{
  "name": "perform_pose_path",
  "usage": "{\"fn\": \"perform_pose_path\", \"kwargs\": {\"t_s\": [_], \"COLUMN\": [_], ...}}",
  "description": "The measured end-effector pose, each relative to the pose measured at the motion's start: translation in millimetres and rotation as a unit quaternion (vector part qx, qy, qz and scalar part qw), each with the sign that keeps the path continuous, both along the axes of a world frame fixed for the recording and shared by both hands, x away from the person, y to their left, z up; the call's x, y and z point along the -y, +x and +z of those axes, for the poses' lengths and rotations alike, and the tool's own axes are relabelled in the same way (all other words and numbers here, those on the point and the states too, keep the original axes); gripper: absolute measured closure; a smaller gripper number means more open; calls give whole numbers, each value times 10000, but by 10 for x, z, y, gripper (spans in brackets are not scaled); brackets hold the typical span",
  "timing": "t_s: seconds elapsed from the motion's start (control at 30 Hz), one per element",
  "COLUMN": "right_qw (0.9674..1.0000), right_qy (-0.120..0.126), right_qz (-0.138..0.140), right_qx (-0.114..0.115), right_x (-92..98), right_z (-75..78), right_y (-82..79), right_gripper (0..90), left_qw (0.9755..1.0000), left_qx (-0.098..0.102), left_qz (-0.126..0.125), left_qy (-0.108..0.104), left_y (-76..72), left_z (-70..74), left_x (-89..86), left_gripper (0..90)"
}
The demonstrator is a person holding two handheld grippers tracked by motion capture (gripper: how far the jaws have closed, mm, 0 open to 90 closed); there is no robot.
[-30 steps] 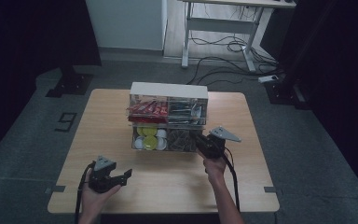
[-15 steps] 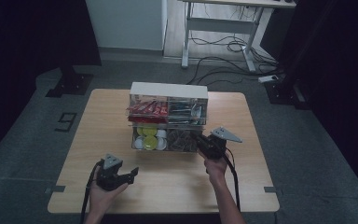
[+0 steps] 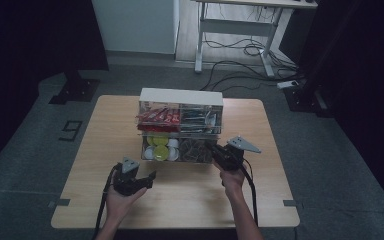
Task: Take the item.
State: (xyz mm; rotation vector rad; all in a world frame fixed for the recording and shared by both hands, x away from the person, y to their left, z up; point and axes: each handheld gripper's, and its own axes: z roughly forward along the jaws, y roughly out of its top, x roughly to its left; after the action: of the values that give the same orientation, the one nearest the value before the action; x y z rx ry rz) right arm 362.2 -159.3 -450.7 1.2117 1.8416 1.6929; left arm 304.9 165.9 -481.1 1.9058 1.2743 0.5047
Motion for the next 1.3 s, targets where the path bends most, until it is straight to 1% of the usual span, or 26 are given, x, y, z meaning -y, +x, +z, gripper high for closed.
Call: {"fn": "perform_pose_path", "kwargs": {"t_s": [0.13,0.37,0.5,0.57,0.7,0.77,0.9,0.97,1.1,1.2,1.3], "right_qw": [10000,10000,10000,10000,10000,10000,9999,10000,9999,9999,10000], "right_qy": [2,31,49,64,66,75,82,74,88,87,86], "right_qz": [6,-8,-7,-4,-8,-16,-21,-30,-32,-24,-20], "right_qx": [3,18,32,25,42,55,55,52,46,47,45], "right_x": [2,25,38,43,46,49,49,52,55,57,58], "right_z": [0,12,21,23,25,25,26,28,30,30,30], "right_y": [2,-5,-9,-9,-8,-6,-6,-11,-12,-10,-10], "right_gripper": [891,891,891,891,891,892,891,891,891,891,892], "left_qw": [10000,10000,10000,9999,9998,9998,9998,9998,9998,9998,9998], "left_qx": [26,32,87,125,159,159,158,165,184,192,179], "left_qz": [29,31,44,62,75,100,85,72,88,105,120], "left_qy": [-23,6,-12,12,34,-3,4,47,60,22,56], "left_y": [61,139,187,208,231,240,259,267,287,308,338], "left_z": [21,41,58,73,96,104,117,125,136,132,112], "left_x": [30,102,143,160,180,193,223,243,253,259,279], "left_gripper": [288,288,289,288,289,289,289,288,288,296,297]}}
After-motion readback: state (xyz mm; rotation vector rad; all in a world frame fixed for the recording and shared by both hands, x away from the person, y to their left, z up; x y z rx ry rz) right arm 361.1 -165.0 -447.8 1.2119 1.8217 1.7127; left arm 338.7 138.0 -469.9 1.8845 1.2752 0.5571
